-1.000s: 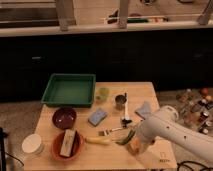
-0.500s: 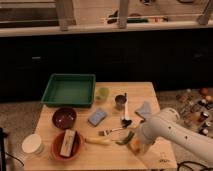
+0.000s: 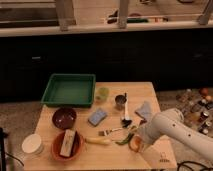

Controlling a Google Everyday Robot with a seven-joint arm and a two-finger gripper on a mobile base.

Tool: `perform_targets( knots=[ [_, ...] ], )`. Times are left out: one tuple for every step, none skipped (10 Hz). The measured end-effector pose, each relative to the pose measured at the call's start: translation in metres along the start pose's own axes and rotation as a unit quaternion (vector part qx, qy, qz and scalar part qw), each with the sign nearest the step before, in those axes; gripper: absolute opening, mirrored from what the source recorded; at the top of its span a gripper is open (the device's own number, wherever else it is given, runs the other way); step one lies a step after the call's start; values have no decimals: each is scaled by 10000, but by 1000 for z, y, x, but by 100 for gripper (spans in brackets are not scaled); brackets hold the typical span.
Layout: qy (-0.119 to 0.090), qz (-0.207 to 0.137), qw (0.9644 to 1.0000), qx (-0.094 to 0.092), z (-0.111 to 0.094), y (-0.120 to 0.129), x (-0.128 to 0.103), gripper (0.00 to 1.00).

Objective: Place apple in plastic cup

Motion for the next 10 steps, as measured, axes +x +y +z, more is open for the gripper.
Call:
perform_targets(
  knots=[
    [-34, -12, 10000, -21, 1, 0, 0, 33],
    [-56, -37, 10000, -46, 1, 0, 0, 23],
    [-64, -60, 9999, -51, 1, 0, 0, 15],
    [-24, -96, 9999, -81, -1, 1, 0, 4],
    [25, -101, 9999, -80, -6, 2, 0, 0],
    [72, -100, 9999, -40, -13, 2, 0, 0],
    [138, -94, 9998, 48, -23, 2, -1, 0],
    [172, -88, 9998, 99, -29, 3, -1, 0],
    [213, -75, 9996, 175, -36, 4, -1, 0],
    [256, -71, 9993, 254, -44, 4, -2, 0]
  ],
)
